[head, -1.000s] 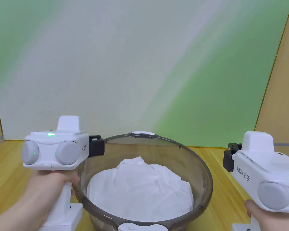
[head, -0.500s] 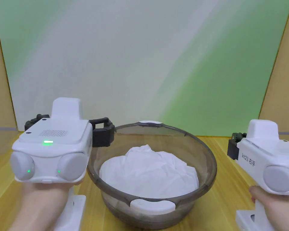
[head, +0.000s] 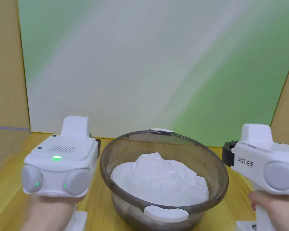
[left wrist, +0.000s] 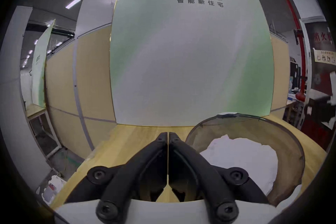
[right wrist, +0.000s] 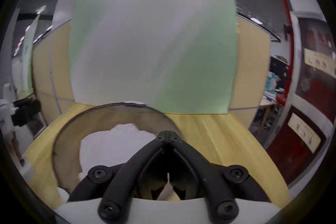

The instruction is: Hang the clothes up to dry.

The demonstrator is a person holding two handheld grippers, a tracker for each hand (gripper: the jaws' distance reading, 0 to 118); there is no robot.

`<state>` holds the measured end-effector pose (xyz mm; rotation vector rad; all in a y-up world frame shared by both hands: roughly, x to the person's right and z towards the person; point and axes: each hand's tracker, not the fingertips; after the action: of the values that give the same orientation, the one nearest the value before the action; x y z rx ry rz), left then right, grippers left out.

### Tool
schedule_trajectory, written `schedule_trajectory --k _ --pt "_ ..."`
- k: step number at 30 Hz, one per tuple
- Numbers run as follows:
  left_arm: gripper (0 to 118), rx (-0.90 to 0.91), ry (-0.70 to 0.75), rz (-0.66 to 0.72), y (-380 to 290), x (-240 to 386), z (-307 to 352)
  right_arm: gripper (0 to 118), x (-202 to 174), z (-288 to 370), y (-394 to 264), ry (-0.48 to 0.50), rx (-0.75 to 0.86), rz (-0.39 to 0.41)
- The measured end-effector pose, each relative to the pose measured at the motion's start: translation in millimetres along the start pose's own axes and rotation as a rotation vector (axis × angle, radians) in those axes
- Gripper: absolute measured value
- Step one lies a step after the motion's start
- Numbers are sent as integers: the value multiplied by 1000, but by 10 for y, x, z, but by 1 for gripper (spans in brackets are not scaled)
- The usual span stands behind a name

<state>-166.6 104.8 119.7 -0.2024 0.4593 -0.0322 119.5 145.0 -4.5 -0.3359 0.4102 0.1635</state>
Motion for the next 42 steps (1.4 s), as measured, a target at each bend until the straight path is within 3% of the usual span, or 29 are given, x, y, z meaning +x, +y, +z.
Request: schedule_trajectory --k 3,7,12,15,17,21,23,24,31,33,35,37,39,42 --pt "0 -6 -5 16 -39 -149 -35 0 -637 -146 468 127 -151 45" --pt "0 3 24 -13 -138 -326 -79 0 -1511 -651 834 392 -356 -34" --pt "0 -8 51 9 -221 -642 -75 0 -2585 -1307 849 465 -598 19" --pt "0 -6 76 -6 -291 -797 -78 0 -2980 -1587 621 426 -721 64" --pt "0 -5 80 -6 -333 -864 -75 0 -3137 -1677 487 459 -763 92" --pt "0 -41 79 -5 -423 -922 -133 0 -3175 -1712 285 470 -790 126" --pt "0 -50 77 -7 -440 -910 -149 0 -3121 -1720 250 406 -771 164" --pt "0 -50 73 -1 -437 -907 -147 0 -3089 -1705 262 458 -742 145" --pt "0 -55 24 20 -381 -737 -168 0 -2849 -1623 269 318 -703 283" --pt "0 -58 12 8 -368 -656 -189 0 -2630 -1604 353 358 -685 242" --pt "0 -59 -2 0 -383 -563 -209 0 -2375 -1674 347 389 -748 73" --pt "0 -67 -19 5 -392 -479 -223 0 -2181 -1682 310 367 -748 42" --pt "0 -74 -37 15 -410 -397 -235 0 -2051 -1641 286 306 -708 181" --pt "0 -80 -49 4 -420 -300 -245 0 -1898 -1662 252 218 -733 290"
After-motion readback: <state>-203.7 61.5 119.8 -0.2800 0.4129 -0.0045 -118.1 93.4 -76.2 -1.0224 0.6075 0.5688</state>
